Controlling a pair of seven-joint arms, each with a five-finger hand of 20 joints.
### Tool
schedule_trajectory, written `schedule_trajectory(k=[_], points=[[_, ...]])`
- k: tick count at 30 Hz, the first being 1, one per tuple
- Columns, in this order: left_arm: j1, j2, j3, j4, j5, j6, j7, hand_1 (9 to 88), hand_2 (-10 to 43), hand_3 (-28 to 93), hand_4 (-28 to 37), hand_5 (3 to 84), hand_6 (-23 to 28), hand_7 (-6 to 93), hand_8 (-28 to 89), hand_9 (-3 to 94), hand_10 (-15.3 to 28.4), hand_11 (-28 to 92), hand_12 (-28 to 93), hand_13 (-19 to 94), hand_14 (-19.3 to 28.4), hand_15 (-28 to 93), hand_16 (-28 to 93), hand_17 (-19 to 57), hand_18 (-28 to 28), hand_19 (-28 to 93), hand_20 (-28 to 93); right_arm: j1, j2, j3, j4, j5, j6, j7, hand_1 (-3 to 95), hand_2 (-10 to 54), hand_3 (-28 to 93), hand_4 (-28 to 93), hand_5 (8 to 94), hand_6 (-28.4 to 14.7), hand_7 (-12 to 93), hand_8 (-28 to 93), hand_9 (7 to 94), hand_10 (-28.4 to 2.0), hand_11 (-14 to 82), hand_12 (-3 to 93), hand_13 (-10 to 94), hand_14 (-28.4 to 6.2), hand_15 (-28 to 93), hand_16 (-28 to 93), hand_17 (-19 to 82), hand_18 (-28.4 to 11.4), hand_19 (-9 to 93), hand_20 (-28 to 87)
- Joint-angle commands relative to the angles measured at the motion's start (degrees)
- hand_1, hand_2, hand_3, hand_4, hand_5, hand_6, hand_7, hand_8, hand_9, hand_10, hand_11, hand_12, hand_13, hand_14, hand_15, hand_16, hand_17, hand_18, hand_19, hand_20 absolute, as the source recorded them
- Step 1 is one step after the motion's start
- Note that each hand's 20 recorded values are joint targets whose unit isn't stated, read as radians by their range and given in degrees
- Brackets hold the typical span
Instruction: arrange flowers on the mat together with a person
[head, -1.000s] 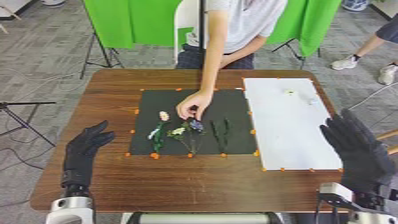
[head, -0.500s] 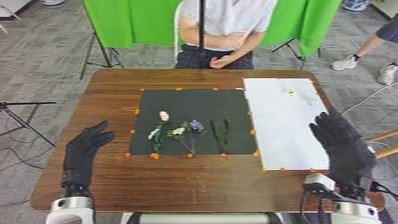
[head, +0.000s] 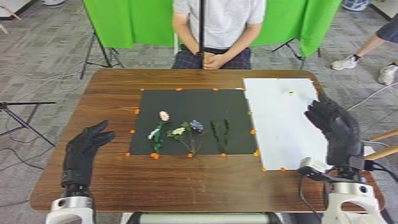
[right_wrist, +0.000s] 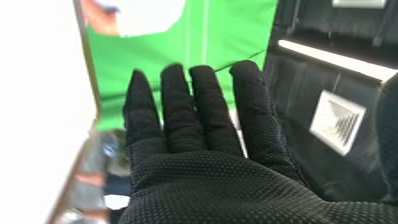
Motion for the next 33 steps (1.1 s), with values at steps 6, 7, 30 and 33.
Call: schedule_trajectory(k=[6, 7, 30, 33], points=[[0.50, -0.04, 0.12, 0.07, 0.22, -0.12, -0.27, 18.9, 9.9, 64, -28.3, 50.4, 3.8, 13.9, -7, 53.7, 16.0, 22, 13, 41, 19.0, 23, -2, 10.0, 12.6, 12, 18, 13.97, 16.78, 0.45, 5.48, -29.83, 5.67, 23.65, 21.0, -9.5, 70, -18, 46.1, -3.6, 12, -9, 50.7, -17.1, 14.8, 21.5, 56, -15.8, 27, 24, 27, -18.6, 52, 39], [0.45, -0.03, 0.12, 0.10, 0.18, -0.16, -0.27, 18.9, 10.0, 64, -28.3, 50.4, 3.8, 13.9, -7, 53.7, 16.0, 22, 13, 41, 19.0, 23, -2, 10.0, 12.6, 12, 18, 14.61, 17.75, 0.58, 5.87, -32.07, 4.15, 25.92, 21.3, -9.5, 70, -18, 46.3, -3.6, 12, -9, 50.9, -17.1, 15.3, 21.6, 57, -16.0, 29, 24, 28, -18.7, 54, 40], [0.45, -0.38, 0.78, 0.12, 0.20, 0.34, 0.24, 19.1, 9.7, 65, -28.3, 50.4, 3.7, 13.9, -7, 53.7, 16.0, 21, 13, 41, 19.0, 23, -2, 10.0, 12.6, 12, 19, 41.55, 25.75, -22.12, 34.08, -60.37, -1.25, 36.15, 31.2, -9.5, 67, -22, 53.4, -0.5, 15, -10, 62.2, -16.1, 23.4, 24.2, 72, -12.6, 50, 25, 37, -22.1, 76, 47], [0.32, -0.39, 1.00, 0.21, 0.19, 0.19, 0.35, 19.0, 9.6, 65, -28.3, 50.4, 3.7, 14.0, -6, 53.7, 16.0, 21, 13, 41, 18.9, 23, -2, 10.0, 12.6, 12, 19, 44.11, 25.05, -23.99, 37.21, -62.33, -2.20, 36.20, 31.6, -9.5, 67, -23, 53.6, -0.2, 15, -10, 62.8, -15.9, 23.5, 24.3, 73, -12.3, 51, 25, 38, -22.1, 77, 47]])
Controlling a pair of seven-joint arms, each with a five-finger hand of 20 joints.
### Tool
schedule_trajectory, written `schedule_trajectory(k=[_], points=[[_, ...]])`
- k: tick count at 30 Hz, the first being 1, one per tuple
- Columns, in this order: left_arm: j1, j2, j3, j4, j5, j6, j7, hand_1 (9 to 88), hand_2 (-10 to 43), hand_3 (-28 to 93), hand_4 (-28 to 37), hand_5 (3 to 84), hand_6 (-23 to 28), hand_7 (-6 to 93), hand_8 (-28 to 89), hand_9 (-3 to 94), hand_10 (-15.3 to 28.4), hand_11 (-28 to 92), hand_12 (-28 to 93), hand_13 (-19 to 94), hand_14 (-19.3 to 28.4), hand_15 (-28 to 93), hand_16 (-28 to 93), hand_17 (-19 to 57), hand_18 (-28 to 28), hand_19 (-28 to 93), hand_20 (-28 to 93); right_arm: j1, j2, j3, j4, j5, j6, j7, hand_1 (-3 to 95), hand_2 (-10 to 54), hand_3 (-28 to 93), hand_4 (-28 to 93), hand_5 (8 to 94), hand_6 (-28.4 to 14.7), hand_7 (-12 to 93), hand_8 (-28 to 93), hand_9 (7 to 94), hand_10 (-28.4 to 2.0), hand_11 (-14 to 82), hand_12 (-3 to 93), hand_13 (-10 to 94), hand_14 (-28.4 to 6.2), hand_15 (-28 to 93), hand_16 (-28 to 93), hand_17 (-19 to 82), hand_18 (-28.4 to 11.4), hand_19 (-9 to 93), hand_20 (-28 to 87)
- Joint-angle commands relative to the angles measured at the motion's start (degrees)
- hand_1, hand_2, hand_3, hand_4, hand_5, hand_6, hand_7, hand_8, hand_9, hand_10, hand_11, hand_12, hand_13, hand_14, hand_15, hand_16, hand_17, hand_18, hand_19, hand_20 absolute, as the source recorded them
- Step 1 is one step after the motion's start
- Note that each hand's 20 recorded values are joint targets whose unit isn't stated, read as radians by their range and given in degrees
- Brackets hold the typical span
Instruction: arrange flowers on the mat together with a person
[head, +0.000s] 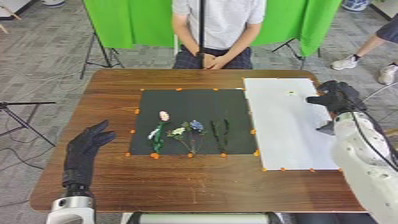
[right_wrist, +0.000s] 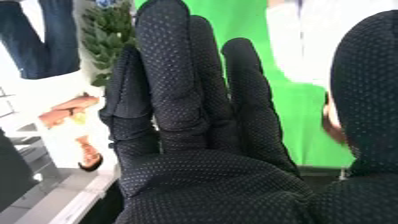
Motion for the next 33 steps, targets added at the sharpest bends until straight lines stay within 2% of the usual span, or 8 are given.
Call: schedule_trajectory(k=[1, 16, 21, 24, 26, 28, 30, 33], points=[[0.23, -0.44, 0.72, 0.30, 0.15, -0.04, 0.11, 19.1, 9.5, 65, -28.3, 50.4, 3.7, 13.9, -7, 53.7, 16.0, 21, 13, 41, 18.9, 23, -2, 10.0, 12.6, 12, 19, 7.21, -1.02, -4.44, 6.53, -5.35, -2.13, 0.44, 31.8, -9.5, 67, -23, 53.6, -0.1, 15, -10, 63.6, -16.1, 23.3, 24.2, 73, -12.0, 51, 25, 38, -22.2, 77, 47], [-0.03, -0.57, 0.88, 0.51, 0.03, -0.14, 0.11, 19.5, 9.3, 65, -28.3, 50.4, 3.7, 13.9, -7, 53.6, 15.9, 22, 13, 41, 18.9, 23, -2, 10.0, 12.6, 12, 18, 9.45, -3.68, -5.15, 13.90, -10.14, -5.90, 0.77, 37.0, -9.5, 68, -24, 56.1, 2.4, 17, -11, 69.5, -15.1, 23.1, 23.9, 78, -9.0, 51, 26, 41, -21.7, 81, 48], [0.06, -0.60, 0.88, 0.53, 0.11, -0.34, 0.00, 19.6, 9.3, 65, -28.3, 50.3, 3.7, 14.0, -7, 53.6, 15.9, 21, 13, 41, 19.0, 23, -2, 10.0, 12.6, 12, 18, 9.08, -3.99, -5.94, 15.53, -10.41, -2.62, -0.78, 40.6, -9.5, 69, -25, 57.8, 3.6, 19, -12, 71.2, -14.1, 23.7, 23.9, 79, -8.0, 52, 27, 42, -21.1, 83, 48], [0.03, -0.64, 0.85, 0.53, 0.09, -0.31, 0.01, 19.7, 9.3, 65, -28.3, 50.4, 3.7, 13.9, -7, 53.6, 16.0, 21, 13, 41, 18.9, 23, -2, 10.0, 12.6, 12, 18, 8.89, -3.97, -6.84, 16.57, -10.60, 0.65, -2.08, 45.4, -9.5, 69, -26, 63.0, 5.0, 21, -13, 74.2, -13.3, 24.4, 23.7, 80, -7.3, 54, 28, 43, -20.6, 84, 48], [0.06, -0.65, 0.85, 0.50, 0.05, -0.35, 0.01, 19.7, 9.3, 65, -28.3, 50.4, 3.8, 13.9, -7, 53.6, 16.0, 21, 13, 41, 18.9, 23, -2, 10.0, 12.6, 12, 18, 8.68, -3.85, -7.73, 17.12, -9.48, 4.17, -2.26, 49.6, -9.5, 65, -27, 66.3, 5.1, 22, -7, 77.0, -12.2, 22.3, 27.8, 81, -6.8, 55, 29, 43, -20.3, 85, 48], [0.13, -0.63, 0.88, 0.51, 0.03, -0.37, 0.06, 19.7, 9.3, 65, -28.3, 50.4, 3.8, 13.9, -7, 53.6, 16.0, 22, 13, 41, 18.9, 23, -2, 10.0, 12.6, 12, 18, 8.52, -3.88, -8.21, 17.65, -9.55, 6.96, -2.90, 57.8, -9.5, 55, -24, 72.3, 5.0, 23, -3, 83.2, -10.7, 15.6, 35.8, 83, -5.7, 56, 29, 45, -20.0, 87, 49], [-0.02, -0.60, 0.93, 0.56, 0.08, -0.42, -0.07, 19.7, 9.3, 65, -28.3, 50.4, 3.8, 13.8, -7, 53.6, 16.0, 21, 13, 41, 18.9, 23, -2, 10.0, 12.6, 12, 18, 8.30, -3.66, -8.73, 17.86, -8.92, 9.60, -3.40, 59.6, -9.5, 55, -24, 77.1, 5.0, 24, -1, 87.4, -9.6, 12.6, 39.2, 85, -4.9, 57, 29, 47, -19.7, 88, 48], [-0.01, -0.60, 0.92, 0.56, 0.04, -0.43, 0.03, 19.8, 9.3, 65, -28.3, 50.4, 3.7, 13.9, -6, 53.6, 15.9, 21, 13, 41, 18.9, 23, -2, 10.0, 12.6, 12, 18, 7.61, -2.81, -8.66, 16.35, -8.26, 10.44, -3.62, 61.0, -9.5, 56, -24, 81.0, 4.9, 24, 1, 90.8, -9.0, 12.5, 39.7, 87, -4.2, 57, 30, 49, -19.2, 90, 47]])
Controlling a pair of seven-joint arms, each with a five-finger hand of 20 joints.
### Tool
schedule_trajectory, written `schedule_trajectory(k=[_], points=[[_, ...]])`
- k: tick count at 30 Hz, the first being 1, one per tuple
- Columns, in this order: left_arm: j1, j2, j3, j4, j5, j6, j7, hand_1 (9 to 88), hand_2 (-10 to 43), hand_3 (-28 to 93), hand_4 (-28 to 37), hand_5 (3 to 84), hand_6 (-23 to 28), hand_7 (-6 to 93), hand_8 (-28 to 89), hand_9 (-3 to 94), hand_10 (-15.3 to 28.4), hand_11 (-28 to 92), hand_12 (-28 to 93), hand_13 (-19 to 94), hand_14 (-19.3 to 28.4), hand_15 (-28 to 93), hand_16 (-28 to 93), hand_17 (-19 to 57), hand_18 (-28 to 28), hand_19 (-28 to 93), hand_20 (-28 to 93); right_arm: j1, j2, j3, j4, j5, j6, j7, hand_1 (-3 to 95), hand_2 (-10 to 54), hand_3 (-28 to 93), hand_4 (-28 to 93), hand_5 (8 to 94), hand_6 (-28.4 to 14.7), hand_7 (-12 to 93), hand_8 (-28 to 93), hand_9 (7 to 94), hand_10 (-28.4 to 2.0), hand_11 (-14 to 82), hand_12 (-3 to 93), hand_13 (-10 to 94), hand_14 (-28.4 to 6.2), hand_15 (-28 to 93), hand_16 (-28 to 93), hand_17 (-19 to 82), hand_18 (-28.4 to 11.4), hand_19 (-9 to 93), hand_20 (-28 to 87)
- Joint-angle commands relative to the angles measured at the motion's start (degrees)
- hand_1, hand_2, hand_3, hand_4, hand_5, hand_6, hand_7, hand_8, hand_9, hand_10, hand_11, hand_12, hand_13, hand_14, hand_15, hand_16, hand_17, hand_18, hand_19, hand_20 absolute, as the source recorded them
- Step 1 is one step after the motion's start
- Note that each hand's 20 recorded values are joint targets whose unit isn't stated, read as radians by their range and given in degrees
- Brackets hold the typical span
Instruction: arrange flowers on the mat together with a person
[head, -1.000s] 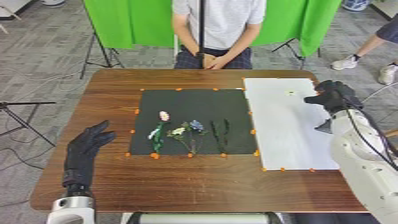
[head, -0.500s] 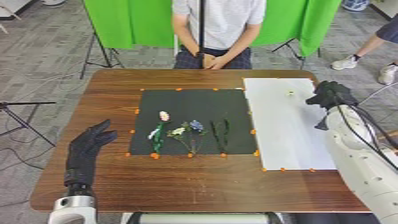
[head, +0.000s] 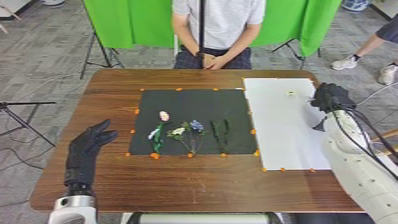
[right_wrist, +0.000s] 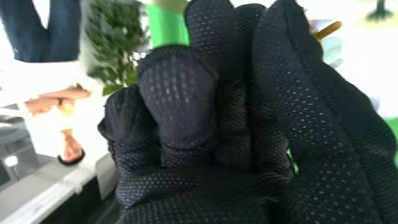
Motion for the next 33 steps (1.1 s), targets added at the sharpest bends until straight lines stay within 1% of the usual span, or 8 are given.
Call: schedule_trajectory(k=[1, 5, 8, 12, 18, 24, 25, 33], points=[[0.66, -0.51, 0.32, 0.31, 0.02, -0.20, 0.05, 19.8, 9.3, 65, -28.3, 50.4, 3.7, 13.9, -6, 53.6, 15.9, 22, 13, 41, 18.9, 23, -2, 10.0, 12.6, 12, 18, -2.26, 0.82, -1.47, -1.00, 1.11, 4.12, -1.50, 61.0, -9.5, 56, -24, 81.4, 4.8, 24, 1, 91.2, -9.0, 12.7, 39.6, 87, -4.2, 57, 30, 49, -19.1, 90, 47], [0.49, -0.31, 0.13, 0.34, 0.07, -0.37, -0.20, 19.7, 9.3, 65, -28.3, 50.4, 3.7, 14.0, -7, 53.7, 16.0, 22, 13, 41, 18.9, 23, -2, 10.0, 12.6, 12, 18, -2.77, 3.95, -2.04, -7.57, 3.71, 4.75, 0.10, 61.0, -9.5, 56, -24, 82.2, 4.5, 23, 1, 91.4, -9.1, 12.6, 39.7, 88, -4.1, 56, 30, 49, -18.9, 90, 46], [0.65, -0.23, -0.14, 0.27, 0.08, -0.22, -0.38, 19.8, 9.3, 65, -28.3, 50.4, 3.7, 14.0, -7, 53.6, 16.0, 22, 13, 41, 18.9, 23, -2, 10.0, 12.6, 12, 18, -2.13, 6.91, -3.34, -14.01, 5.56, 3.25, 0.07, 61.0, -9.5, 57, -24, 82.4, 4.4, 23, 1, 91.5, -9.2, 12.3, 40.1, 88, -4.1, 56, 30, 49, -18.9, 91, 46], [0.88, -0.17, -0.49, 0.13, 0.14, -0.23, -0.50, 19.7, 9.2, 65, -28.3, 50.4, 3.7, 14.0, -7, 53.6, 15.9, 22, 13, 41, 18.9, 23, -2, 10.0, 12.6, 12, 18, 0.58, 10.21, -6.43, -23.11, 9.13, -3.39, -0.30, 60.9, -9.5, 57, -24, 82.6, 4.3, 23, 2, 91.6, -9.2, 11.9, 40.3, 88, -3.9, 56, 31, 49, -18.8, 91, 46], [0.75, 0.20, -0.64, 0.05, 0.24, -0.41, -0.78, 19.6, 9.3, 65, -28.3, 50.4, 3.8, 13.8, -7, 53.6, 15.9, 22, 13, 41, 18.9, 23, -2, 9.9, 12.6, 12, 18, 9.77, 13.07, -18.57, -30.42, 13.94, -14.42, -1.93, 60.6, -9.5, 57, -24, 82.7, 4.3, 22, 2, 91.7, -9.0, 11.3, 41.0, 88, -3.7, 55, 31, 49, -18.5, 91, 45], [0.91, 0.23, -0.35, -0.06, 0.24, -0.46, -0.81, 19.6, 9.3, 65, -28.3, 50.4, 3.7, 13.8, -6, 53.7, 15.9, 22, 13, 41, 19.0, 23, -2, 9.9, 12.6, 12, 18, 16.13, 11.18, -30.94, -31.44, 11.84, -20.18, -4.98, 60.4, -9.5, 58, -24, 82.9, 4.3, 22, 2, 91.6, -9.0, 11.5, 42.2, 88, -3.5, 55, 31, 49, -18.4, 91, 44], [0.59, 0.34, -0.30, 0.12, 0.26, -0.63, -0.95, 19.6, 9.2, 65, -28.3, 50.4, 3.7, 13.8, -6, 53.6, 15.9, 22, 13, 41, 18.9, 23, -2, 9.9, 12.6, 12, 18, 16.68, 10.69, -32.45, -31.24, 11.22, -20.78, -5.21, 60.4, -9.5, 58, -24, 82.8, 4.3, 22, 2, 91.6, -9.0, 11.4, 42.4, 88, -3.5, 55, 31, 49, -18.4, 91, 44], [0.49, 0.44, -0.42, 0.07, 0.13, -0.09, -0.92, 19.7, 9.2, 65, -28.3, 50.4, 3.7, 14.0, -7, 53.7, 16.0, 21, 13, 41, 18.9, 23, -2, 9.9, 12.6, 12, 18, 18.15, 5.80, -37.20, -27.80, 5.97, -23.38, -6.72, 60.2, -9.5, 58, -24, 82.5, 4.5, 22, 2, 90.0, -9.0, 9.7, 43.7, 86, -3.3, 55, 32, 48, -18.2, 90, 44]])
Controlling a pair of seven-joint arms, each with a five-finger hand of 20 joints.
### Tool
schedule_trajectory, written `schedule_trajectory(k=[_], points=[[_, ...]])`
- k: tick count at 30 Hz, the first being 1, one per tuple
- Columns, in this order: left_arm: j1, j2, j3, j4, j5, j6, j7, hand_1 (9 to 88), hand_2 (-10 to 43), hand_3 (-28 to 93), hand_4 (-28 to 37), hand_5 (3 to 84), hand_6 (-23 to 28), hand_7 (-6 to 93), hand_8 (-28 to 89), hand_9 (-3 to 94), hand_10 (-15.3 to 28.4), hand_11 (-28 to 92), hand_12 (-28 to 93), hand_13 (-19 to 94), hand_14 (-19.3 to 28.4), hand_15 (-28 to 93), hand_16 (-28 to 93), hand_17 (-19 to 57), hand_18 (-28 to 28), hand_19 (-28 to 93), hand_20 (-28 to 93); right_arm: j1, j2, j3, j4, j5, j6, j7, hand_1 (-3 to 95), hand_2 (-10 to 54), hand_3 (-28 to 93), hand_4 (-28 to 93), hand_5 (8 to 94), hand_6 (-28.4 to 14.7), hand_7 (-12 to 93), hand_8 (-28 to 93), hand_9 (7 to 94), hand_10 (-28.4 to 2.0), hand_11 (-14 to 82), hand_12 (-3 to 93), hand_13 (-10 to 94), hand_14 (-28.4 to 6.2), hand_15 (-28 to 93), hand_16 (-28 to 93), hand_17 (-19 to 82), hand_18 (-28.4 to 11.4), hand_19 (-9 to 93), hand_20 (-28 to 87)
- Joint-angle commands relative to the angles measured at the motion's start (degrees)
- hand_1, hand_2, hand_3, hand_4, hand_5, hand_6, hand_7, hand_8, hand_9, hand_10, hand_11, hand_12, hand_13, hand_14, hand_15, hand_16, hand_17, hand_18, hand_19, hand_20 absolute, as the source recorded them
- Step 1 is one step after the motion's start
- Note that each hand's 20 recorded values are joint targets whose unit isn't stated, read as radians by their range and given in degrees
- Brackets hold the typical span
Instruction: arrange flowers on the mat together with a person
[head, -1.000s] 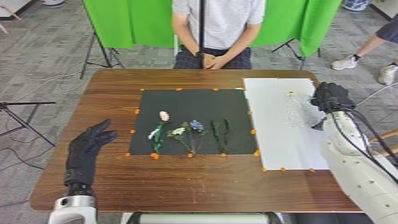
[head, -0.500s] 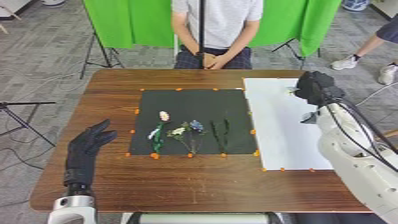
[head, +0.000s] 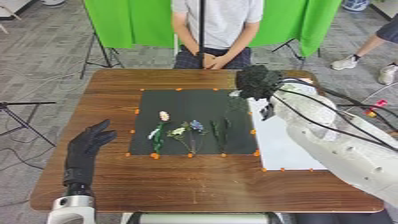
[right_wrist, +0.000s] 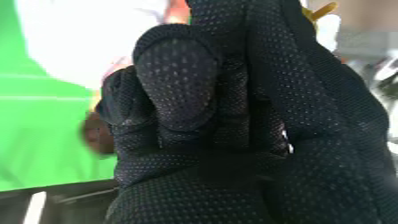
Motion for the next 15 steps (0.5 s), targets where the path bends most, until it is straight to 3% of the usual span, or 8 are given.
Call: schedule_trajectory(k=[1, 15], points=[[0.26, 0.11, 0.01, 0.22, 0.11, -0.05, -0.67, 19.7, 9.2, 65, -28.3, 50.4, 3.7, 14.0, -7, 53.7, 16.0, 21, 13, 41, 18.9, 23, -2, 9.9, 12.7, 12, 18, -0.56, -5.93, -3.39, 2.69, -4.09, -2.10, -0.89, 60.1, -9.5, 58, -24, 82.4, 4.6, 22, 2, 89.9, -9.1, 9.6, 43.9, 86, -3.3, 55, 32, 48, -18.2, 90, 44], [0.52, -0.05, 0.11, 0.14, 0.10, -0.13, -0.65, 19.6, 9.2, 65, -28.3, 50.4, 3.7, 13.8, -7, 53.6, 16.0, 21, 13, 41, 19.0, 23, -2, 9.9, 12.6, 12, 18, -1.98, -7.15, -2.54, 4.02, -5.70, -3.72, -0.50, 58.4, -9.5, 58, -23, 78.7, 4.3, 21, 1, 85.7, -10.1, 8.1, 41.1, 84, -3.8, 54, 32, 46, -18.4, 89, 44]])
